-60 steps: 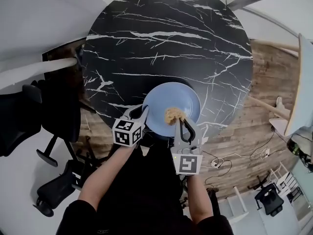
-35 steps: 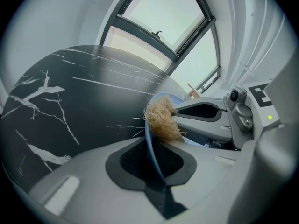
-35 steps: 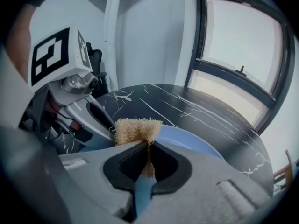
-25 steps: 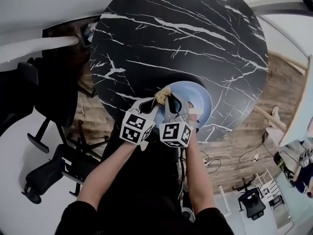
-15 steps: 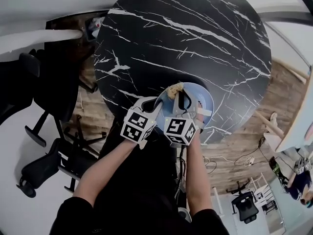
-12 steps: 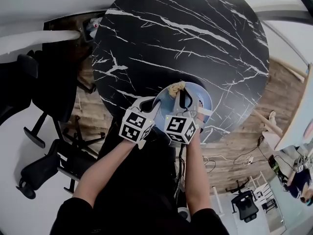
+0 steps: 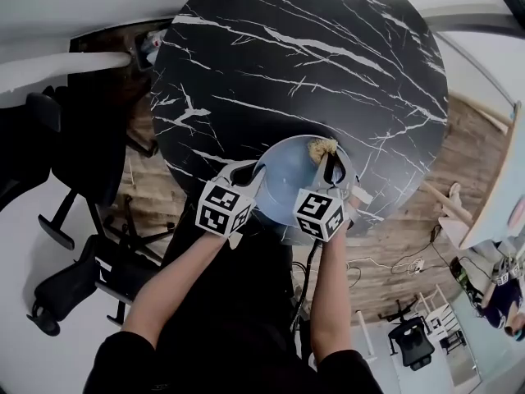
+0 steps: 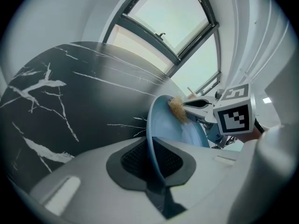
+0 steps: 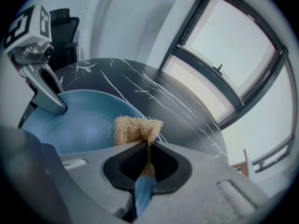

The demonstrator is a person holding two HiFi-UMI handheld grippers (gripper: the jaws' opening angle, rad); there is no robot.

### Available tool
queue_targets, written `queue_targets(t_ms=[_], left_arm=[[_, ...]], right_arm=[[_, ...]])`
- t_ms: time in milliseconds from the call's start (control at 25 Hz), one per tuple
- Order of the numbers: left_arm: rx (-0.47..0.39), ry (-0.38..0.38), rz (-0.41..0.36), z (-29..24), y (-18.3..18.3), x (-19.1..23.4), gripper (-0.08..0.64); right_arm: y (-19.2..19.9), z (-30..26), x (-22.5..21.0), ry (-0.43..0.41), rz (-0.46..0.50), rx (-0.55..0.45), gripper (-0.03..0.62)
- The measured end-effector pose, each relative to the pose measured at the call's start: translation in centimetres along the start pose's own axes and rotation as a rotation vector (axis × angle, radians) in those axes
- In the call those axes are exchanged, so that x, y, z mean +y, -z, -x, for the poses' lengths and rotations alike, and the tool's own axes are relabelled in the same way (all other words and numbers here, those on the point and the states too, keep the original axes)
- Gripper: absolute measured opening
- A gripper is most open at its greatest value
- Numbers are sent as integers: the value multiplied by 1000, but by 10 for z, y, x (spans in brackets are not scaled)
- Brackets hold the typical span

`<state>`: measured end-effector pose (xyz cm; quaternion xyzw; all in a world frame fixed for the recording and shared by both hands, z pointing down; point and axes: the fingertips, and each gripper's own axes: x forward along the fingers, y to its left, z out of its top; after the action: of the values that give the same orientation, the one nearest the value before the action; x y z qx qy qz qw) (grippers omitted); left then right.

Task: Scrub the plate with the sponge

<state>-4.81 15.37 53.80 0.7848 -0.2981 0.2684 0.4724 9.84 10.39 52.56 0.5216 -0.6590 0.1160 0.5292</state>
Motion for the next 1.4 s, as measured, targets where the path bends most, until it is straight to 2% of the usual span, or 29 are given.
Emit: queue_targets(t_ms=[320,760,1200,1400], left_arm=[[-7,7,36,0,-1,1,27],[-19,9,93,0,-3,2,20],[-23,0,117,0,-4,5,18],[-18,3,153,0,-5,6,18]], right_arm=[[28,10,-10,98,185,83,21],[61,32,-5,106,384,151,21],[94,63,23,36,426,228,21],[102,76,41,-2,431,259,21]])
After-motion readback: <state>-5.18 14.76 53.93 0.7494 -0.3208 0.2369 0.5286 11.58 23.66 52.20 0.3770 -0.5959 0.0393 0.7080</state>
